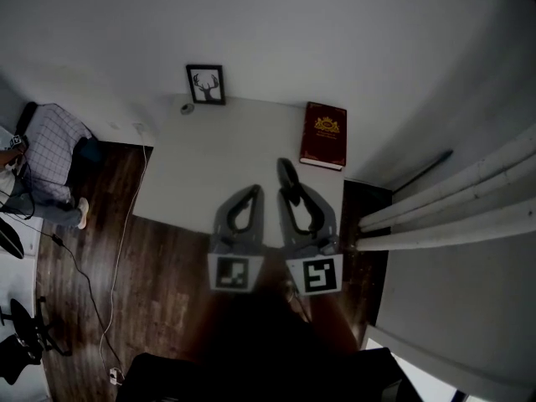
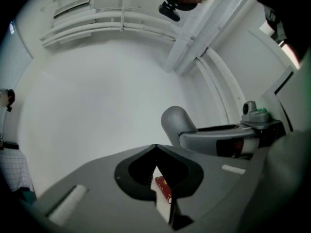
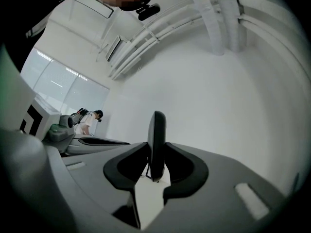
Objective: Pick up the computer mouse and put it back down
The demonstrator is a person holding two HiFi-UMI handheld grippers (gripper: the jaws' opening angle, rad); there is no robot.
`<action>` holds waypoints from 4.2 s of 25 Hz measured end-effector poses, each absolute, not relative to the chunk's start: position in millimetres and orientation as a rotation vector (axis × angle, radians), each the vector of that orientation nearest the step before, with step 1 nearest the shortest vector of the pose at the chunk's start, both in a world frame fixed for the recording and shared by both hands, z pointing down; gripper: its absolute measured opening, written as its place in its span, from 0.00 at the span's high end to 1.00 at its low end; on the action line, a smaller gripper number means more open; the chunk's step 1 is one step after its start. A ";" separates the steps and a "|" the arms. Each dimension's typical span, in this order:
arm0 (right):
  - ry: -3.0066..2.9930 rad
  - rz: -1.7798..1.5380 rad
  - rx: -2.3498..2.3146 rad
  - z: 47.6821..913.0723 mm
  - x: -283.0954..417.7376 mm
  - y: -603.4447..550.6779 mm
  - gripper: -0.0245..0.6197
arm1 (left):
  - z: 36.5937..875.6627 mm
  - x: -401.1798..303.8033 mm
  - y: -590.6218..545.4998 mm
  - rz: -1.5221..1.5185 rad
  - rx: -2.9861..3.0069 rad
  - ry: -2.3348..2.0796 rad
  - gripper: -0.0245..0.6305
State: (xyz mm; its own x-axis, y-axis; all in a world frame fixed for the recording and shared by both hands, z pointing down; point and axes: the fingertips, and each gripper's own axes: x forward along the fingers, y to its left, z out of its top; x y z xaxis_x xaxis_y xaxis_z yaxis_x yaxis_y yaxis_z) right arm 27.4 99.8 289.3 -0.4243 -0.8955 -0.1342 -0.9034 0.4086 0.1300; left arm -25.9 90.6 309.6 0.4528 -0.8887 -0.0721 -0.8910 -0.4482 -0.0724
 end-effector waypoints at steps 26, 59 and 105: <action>2.685 0.199 -1.614 321.8 -95.2 27.3 0.76 | 345.4 -153.0 20.1 0.003 -2.575 1.652 0.96; 3.063 -0.632 -1.291 530.4 -111.3 -191.1 0.76 | 521.0 -165.5 -165.7 -0.469 -2.531 2.175 0.96; 3.165 -1.191 -1.255 680.9 -146.6 -234.4 0.76 | 615.2 -192.5 -185.7 -0.682 -2.608 2.343 0.96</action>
State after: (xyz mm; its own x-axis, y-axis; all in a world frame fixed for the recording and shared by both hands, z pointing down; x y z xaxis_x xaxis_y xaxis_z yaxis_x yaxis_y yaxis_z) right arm -146.6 -234.4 680.9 -0.6641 -0.4299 0.6117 -0.7265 0.5643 -0.3921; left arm -192.5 -185.7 615.2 0.1089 -0.8348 0.5396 -0.9940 -0.0872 0.0656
